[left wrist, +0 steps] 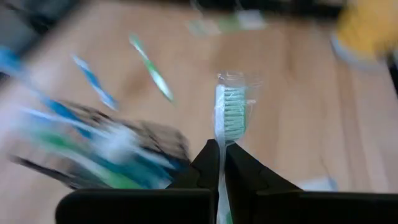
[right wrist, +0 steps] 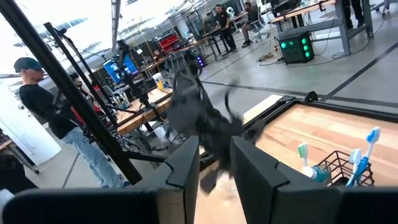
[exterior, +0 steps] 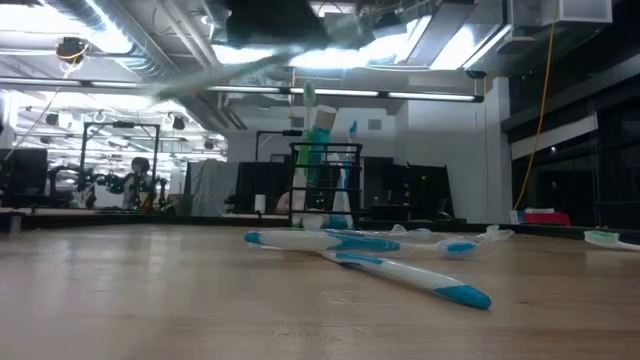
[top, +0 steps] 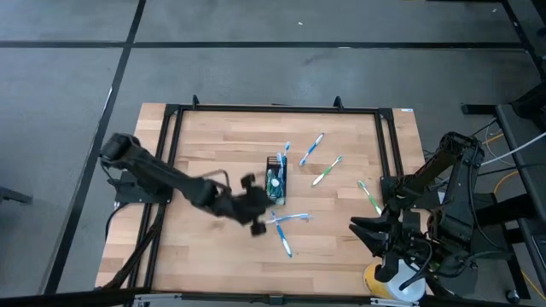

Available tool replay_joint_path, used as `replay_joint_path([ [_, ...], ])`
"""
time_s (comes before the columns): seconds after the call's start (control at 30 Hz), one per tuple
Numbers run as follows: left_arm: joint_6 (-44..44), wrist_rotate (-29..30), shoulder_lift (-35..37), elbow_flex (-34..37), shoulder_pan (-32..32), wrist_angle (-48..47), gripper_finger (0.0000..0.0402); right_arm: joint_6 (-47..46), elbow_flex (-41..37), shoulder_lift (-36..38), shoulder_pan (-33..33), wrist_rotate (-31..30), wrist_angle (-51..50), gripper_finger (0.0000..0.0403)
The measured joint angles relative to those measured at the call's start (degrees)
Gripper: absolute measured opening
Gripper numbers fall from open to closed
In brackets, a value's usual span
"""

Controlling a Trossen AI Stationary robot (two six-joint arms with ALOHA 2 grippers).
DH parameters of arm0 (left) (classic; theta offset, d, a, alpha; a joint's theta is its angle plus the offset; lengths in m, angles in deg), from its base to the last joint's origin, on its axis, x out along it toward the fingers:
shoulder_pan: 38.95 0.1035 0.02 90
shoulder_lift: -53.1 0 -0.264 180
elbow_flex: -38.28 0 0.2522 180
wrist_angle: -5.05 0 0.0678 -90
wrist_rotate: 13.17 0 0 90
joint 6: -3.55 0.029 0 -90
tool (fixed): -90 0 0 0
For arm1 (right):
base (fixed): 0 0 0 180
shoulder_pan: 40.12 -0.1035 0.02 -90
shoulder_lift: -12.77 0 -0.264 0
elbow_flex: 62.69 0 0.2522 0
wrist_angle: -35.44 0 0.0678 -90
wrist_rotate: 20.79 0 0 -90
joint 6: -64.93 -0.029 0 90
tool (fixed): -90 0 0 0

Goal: Pick & Place toothbrushing station
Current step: Put the green toothbrush into the black organizer

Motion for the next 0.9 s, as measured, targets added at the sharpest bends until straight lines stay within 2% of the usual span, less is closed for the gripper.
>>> replay_joint_path([
  [0.07, 1.2, 2.3, 2.6, 0.5, 2.1, 3.2, 0.0003, 0.7, 0.0, 0.0, 0.0, -0.1, 0.2, 0.0096],
  [0.17, 3.2, 2.1, 6.3, 3.6, 5.2, 12.7, 0.0003, 1.4, 0.0, 0.0, 0.0, -0.3, 0.3, 0.0096],
  [0.27, 4.2, -0.7, 8.8, 9.0, 7.7, 25.4, 0.0003, 2.2, 0.0, 0.0, 0.0, -0.8, 0.4, 0.0096],
  [0.47, 3.9, -5.8, 9.3, 19.9, 11.7, 55.2, 0.0003, 2.6, 0.0, 0.0, 0.0, -1.2, 0.8, 0.0096],
  [0.63, 8.3, -5.2, 6.2, 24.6, 13.0, 72.5, 0.0003, 2.4, 0.0, 0.0, 0.0, -1.2, 0.8, 0.0096],
  [0.77, 13.6, -6.3, 0.8, 24.9, 13.2, 80.9, 0.0003, 3.7, 0.0, 0.0, 0.0, -0.8, 0.8, 0.0096],
  [0.9, 20.7, -2.5, -4.9, 24.8, 12.0, 88.6, 0.0003, 5.3, 0.0, 0.0, 0.0, 0.4, 0.8, 0.0096],
])
